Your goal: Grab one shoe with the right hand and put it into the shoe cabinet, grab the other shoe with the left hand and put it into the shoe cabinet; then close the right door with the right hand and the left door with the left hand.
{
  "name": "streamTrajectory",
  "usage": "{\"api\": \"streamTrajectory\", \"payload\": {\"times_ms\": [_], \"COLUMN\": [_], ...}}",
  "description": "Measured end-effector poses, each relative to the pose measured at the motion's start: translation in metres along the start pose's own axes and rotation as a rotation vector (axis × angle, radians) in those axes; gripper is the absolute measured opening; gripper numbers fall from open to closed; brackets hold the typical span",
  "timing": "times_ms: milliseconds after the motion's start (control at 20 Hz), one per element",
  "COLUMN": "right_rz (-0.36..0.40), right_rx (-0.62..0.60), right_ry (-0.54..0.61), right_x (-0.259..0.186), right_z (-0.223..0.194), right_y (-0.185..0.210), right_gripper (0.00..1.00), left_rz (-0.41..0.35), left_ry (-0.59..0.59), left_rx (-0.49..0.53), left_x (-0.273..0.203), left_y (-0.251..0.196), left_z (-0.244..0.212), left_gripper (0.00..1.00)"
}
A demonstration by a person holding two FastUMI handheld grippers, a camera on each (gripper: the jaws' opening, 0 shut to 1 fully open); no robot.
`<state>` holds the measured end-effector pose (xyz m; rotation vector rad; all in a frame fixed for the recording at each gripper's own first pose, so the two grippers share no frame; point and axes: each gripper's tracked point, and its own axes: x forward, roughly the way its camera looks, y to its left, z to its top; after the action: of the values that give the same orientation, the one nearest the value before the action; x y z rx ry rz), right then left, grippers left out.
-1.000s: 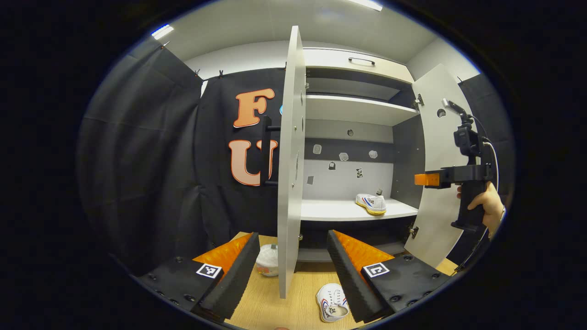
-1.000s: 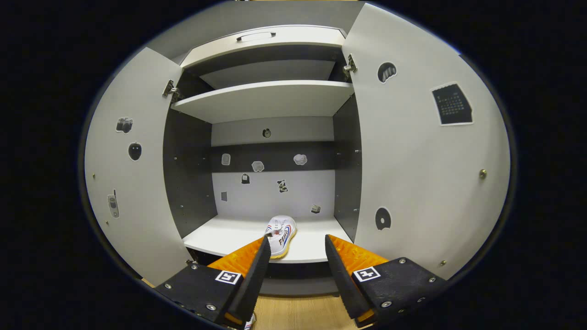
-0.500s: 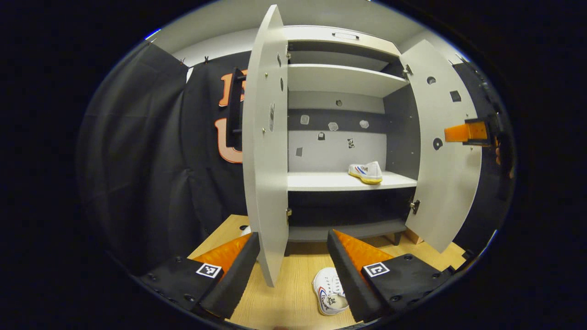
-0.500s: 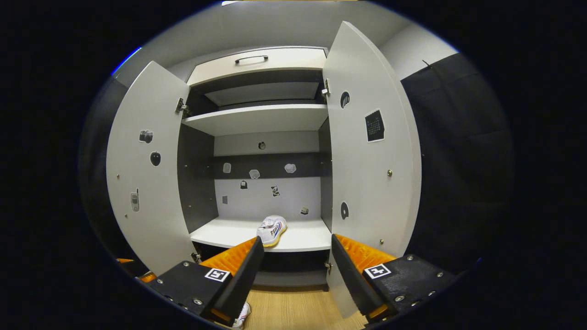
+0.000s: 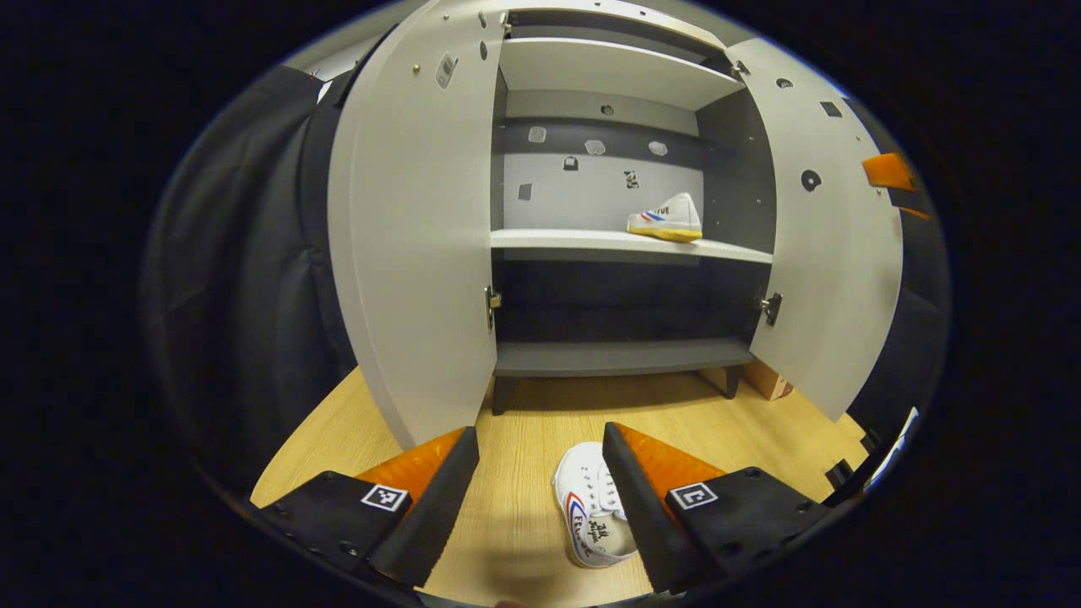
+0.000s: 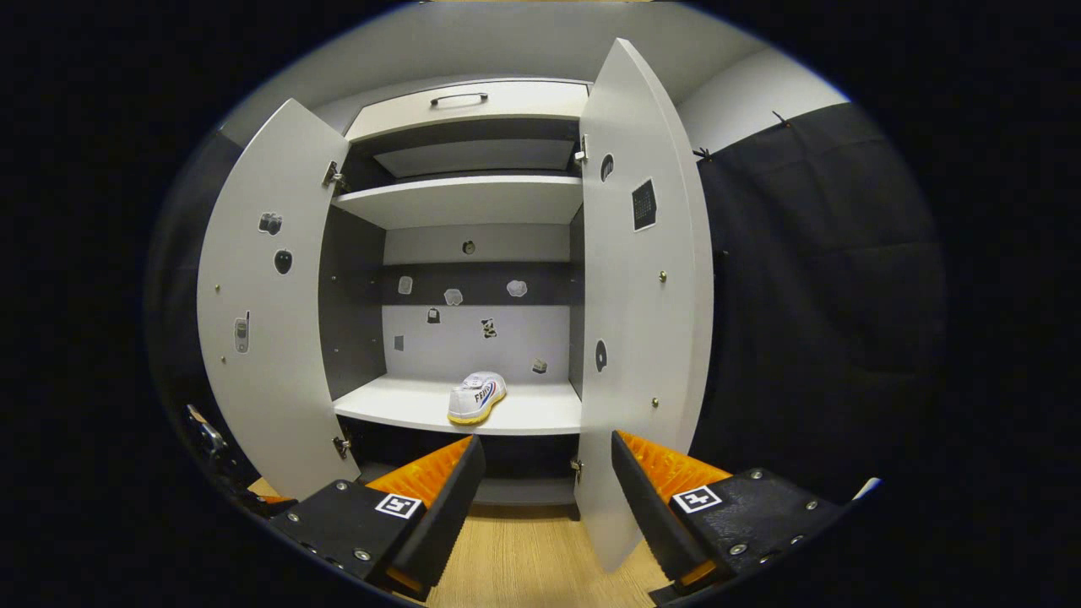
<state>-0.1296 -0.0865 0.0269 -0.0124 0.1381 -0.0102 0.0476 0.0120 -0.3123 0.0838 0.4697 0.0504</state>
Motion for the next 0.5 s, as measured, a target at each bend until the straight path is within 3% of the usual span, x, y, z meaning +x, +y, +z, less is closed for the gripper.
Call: {"api": "streamTrajectory", "payload": {"times_ms": [300, 500], "right_rz": [-0.034, -0.043], "right_rx": [0.016, 0.023], "right_ry": [0.005, 0.018], "right_x": [-0.007, -0.010], "right_z": [-0.009, -0.016], "right_y": [-0.015, -0.021], "right_gripper": [0.92, 0.92], "left_rz": [-0.047, -0.055], "left_ry": [0.145, 0.231], "left_rx": [0.005, 0.063], "left_x": [0.038, 0.053], "left_y": [-0.016, -0.019], "left_z": [-0.074, -0.116], "left_gripper": [0.97, 0.97]}}
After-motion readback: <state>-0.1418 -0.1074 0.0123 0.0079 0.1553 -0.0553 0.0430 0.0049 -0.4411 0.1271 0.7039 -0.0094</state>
